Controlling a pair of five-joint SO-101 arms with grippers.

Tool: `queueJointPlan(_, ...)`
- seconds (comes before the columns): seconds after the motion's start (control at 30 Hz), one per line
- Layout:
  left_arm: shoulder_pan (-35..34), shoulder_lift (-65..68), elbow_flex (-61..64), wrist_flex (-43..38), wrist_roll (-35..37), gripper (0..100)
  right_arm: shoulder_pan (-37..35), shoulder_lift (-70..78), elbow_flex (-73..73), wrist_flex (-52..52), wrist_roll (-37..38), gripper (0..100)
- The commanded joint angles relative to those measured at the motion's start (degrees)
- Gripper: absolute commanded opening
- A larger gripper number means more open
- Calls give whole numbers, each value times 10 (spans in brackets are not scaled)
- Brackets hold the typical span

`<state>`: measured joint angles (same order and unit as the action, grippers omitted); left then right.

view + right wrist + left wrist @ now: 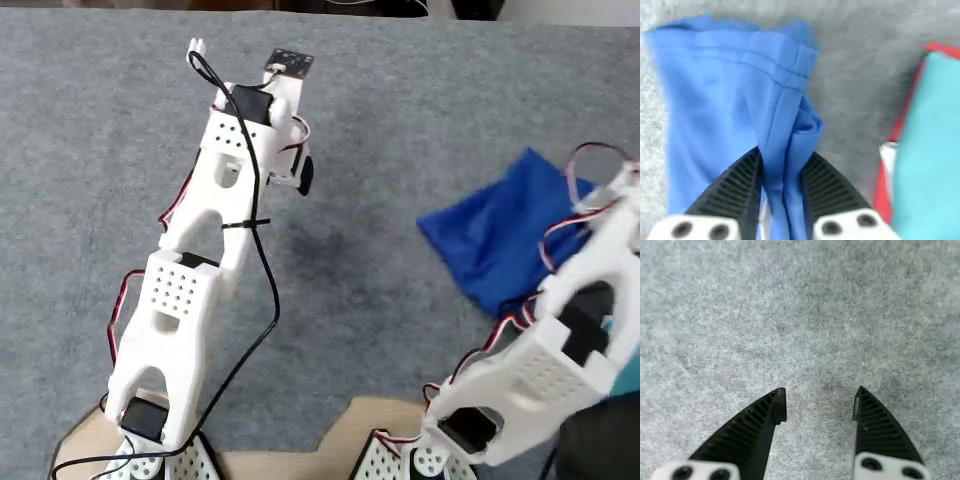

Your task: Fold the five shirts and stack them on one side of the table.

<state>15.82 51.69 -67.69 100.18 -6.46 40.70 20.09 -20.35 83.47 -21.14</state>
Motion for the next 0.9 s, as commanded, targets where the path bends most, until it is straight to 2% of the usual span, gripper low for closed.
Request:
queueJointPlan(0.0, 0, -45, -3, 7, -3, 225, 26, -6, -110, 62, 21, 4)
queueJointPlan(0.4, -5, -46, -8, 7, -2, 225, 68, -6, -325, 179, 28, 4)
queueJointPlan(0.63, -4, -79, -2, 7, -2, 225, 143, -6, -410, 184, 48, 4)
queueJointPlan(0.87, -4, -82, -2, 7, -2, 225, 215, -6, -416, 185, 69, 4)
